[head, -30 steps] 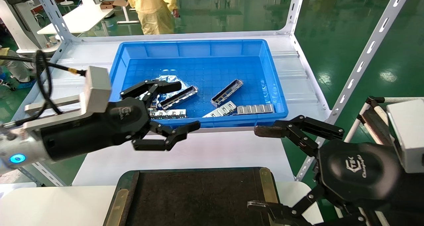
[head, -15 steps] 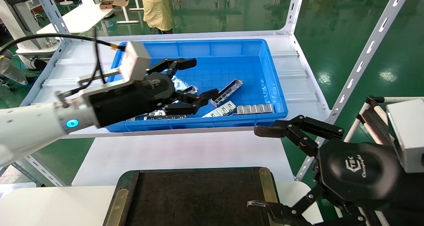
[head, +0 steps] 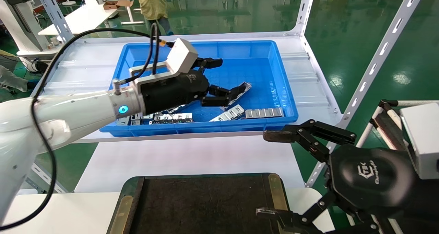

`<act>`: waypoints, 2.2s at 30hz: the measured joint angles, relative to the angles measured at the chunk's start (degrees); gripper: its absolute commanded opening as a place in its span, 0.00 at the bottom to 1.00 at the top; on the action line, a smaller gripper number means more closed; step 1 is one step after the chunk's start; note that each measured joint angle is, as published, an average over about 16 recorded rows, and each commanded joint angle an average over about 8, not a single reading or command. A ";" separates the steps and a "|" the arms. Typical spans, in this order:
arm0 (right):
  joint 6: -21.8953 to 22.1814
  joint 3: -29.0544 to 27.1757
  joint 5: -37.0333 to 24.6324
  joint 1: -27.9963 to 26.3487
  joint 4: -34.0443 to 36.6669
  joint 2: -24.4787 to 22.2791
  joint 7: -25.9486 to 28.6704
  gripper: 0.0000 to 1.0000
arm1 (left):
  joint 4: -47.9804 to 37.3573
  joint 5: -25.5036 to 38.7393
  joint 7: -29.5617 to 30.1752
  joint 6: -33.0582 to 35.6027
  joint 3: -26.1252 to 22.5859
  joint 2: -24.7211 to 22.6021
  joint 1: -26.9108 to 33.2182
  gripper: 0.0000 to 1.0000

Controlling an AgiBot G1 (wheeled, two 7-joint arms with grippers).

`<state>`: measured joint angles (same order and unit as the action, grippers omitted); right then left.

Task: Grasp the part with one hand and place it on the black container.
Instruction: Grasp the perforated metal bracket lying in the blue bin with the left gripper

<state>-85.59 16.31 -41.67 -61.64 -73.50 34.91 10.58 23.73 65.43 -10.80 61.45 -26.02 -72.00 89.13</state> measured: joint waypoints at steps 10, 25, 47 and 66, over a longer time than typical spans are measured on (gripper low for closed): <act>0.02 0.04 0.03 -0.01 0.00 -0.02 -0.02 1.00 | -9.98 1.11 -3.87 -6.00 -1.35 -5.00 3.06 1.00; 0.04 0.10 0.07 -0.02 0.00 -0.04 -0.05 0.87 | -10.18 -0.83 -1.92 -13.97 -7.23 -6.45 1.68 0.79; 0.08 0.18 0.13 -0.04 0.00 -0.08 -0.09 0.00 | -5.34 -7.87 2.84 -23.76 -18.91 -6.34 -0.20 0.00; 0.11 0.25 0.17 -0.05 0.00 -0.11 -0.13 0.00 | -5.69 -14.86 2.14 -26.76 -24.64 -6.11 -1.37 0.00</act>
<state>-85.48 16.57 -41.50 -61.70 -73.50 34.81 10.46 18.04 50.57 -8.66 34.68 -50.66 -78.11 87.76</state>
